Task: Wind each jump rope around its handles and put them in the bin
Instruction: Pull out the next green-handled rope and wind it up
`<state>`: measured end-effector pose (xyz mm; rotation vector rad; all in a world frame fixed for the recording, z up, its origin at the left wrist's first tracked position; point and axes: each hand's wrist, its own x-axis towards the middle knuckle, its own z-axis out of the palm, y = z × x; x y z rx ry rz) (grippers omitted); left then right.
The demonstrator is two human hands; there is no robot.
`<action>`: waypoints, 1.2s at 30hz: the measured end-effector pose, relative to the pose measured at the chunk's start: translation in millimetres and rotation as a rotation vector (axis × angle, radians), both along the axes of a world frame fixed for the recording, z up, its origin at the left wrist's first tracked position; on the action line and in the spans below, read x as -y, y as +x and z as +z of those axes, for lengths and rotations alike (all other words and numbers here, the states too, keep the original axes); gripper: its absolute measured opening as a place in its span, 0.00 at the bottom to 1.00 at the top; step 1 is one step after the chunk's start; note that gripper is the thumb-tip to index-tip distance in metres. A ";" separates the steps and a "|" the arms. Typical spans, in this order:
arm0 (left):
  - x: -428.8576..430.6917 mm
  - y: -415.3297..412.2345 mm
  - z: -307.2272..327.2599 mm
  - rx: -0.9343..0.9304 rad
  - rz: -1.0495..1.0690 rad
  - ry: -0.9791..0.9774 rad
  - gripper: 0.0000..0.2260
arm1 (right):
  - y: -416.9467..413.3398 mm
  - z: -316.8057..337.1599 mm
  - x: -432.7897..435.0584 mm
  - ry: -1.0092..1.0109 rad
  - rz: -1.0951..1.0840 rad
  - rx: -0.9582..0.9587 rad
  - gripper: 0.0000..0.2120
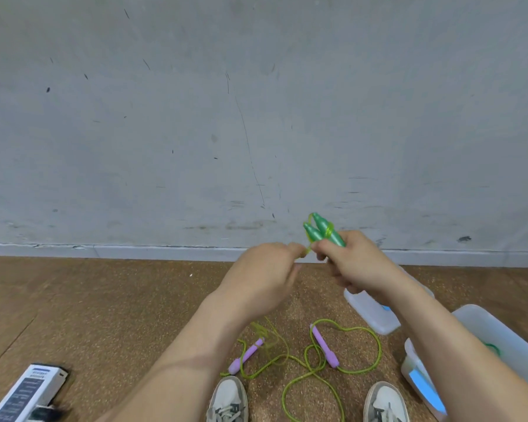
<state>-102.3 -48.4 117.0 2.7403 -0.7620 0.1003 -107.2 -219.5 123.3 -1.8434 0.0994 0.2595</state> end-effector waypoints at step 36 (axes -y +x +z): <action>-26.8 8.0 22.2 -0.807 -0.208 -0.596 0.07 | -20.4 10.3 -2.6 -0.388 0.699 0.060 0.09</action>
